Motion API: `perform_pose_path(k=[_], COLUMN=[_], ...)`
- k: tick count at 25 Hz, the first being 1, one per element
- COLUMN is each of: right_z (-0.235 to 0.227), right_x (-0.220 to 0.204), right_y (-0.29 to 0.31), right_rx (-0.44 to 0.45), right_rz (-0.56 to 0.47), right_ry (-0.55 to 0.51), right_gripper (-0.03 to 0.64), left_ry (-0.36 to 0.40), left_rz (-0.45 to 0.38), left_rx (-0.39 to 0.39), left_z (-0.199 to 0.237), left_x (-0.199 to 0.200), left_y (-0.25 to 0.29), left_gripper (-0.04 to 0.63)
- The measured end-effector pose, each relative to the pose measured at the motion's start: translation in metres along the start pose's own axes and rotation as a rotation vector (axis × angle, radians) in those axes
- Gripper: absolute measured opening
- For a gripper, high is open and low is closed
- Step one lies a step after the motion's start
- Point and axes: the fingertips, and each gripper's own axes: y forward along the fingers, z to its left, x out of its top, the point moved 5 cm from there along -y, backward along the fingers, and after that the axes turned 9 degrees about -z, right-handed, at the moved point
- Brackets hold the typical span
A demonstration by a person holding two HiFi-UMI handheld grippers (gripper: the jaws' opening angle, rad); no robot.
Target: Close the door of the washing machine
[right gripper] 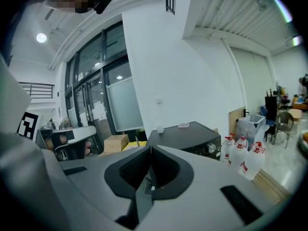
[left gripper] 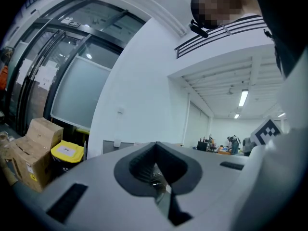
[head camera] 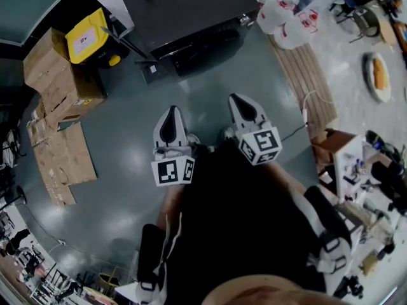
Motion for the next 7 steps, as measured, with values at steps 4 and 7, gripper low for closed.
perform_pose_path(k=[4, 7], right_z=[0.0010, 0.0018], right_x=[0.0010, 0.0006], right_y=[0.0010, 0.0012], right_rx=[0.002, -0.001], right_rz=[-0.008, -0.010], right_ry=[-0.006, -0.002], right_gripper=[0.012, 0.012], left_ry=[0.003, 0.001], left_rz=[0.000, -0.001], left_rx=[-0.006, -0.011], left_z=[-0.0005, -0.0012], left_x=[0.0016, 0.0021], left_y=[-0.0001, -0.0007], left_gripper=[0.006, 0.006])
